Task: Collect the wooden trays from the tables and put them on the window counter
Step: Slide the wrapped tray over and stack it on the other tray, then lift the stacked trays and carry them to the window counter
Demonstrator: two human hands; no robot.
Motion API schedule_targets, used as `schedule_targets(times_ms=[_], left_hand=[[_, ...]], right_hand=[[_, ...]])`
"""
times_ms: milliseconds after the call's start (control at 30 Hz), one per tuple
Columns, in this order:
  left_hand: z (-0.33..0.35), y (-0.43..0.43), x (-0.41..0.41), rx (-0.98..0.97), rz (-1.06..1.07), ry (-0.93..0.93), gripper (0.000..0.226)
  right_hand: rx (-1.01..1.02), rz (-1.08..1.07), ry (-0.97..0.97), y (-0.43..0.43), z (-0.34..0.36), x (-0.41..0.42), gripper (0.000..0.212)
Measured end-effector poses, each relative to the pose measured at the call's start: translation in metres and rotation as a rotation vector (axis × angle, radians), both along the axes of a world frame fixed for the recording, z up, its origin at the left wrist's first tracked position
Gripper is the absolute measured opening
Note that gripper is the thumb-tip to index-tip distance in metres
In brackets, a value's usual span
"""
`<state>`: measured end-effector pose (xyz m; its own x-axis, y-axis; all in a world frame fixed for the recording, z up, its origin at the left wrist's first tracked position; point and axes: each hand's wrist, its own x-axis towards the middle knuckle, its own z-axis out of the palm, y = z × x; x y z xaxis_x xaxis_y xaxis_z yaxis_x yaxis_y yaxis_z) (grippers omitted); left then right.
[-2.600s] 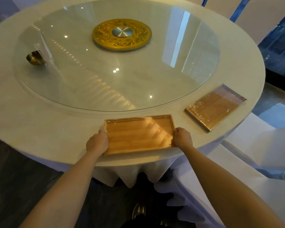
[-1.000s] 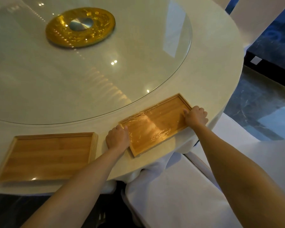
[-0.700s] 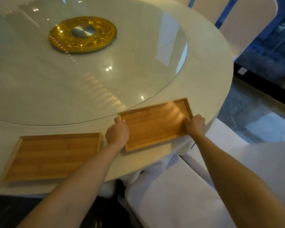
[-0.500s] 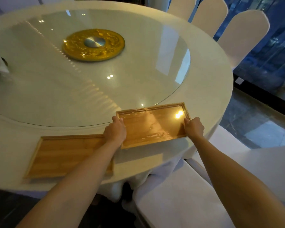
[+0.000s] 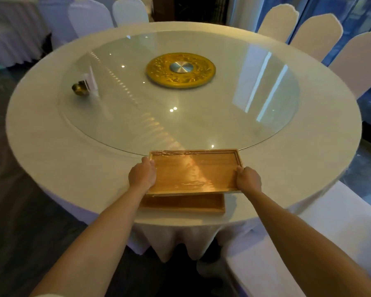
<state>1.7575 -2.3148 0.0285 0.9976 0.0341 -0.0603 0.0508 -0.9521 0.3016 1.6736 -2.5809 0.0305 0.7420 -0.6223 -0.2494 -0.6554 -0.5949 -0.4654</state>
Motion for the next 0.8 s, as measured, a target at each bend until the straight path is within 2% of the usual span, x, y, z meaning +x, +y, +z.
schedule_targets(times_ms=[200, 433, 800], left_hand=[[-0.024, 0.039, 0.004, -0.046, -0.01, 0.101, 0.047], [-0.036, 0.046, 0.009, 0.015, -0.093, 0.097, 0.044], [-0.043, 0.052, 0.01, 0.068, -0.133, 0.095, 0.044]], right_hand=[[-0.043, 0.079, 0.002, 0.037, -0.019, -0.015, 0.044], [-0.17, 0.239, 0.093, 0.046, -0.026, -0.026, 0.025], [-0.171, 0.284, 0.102, 0.048, -0.032, -0.03, 0.034]])
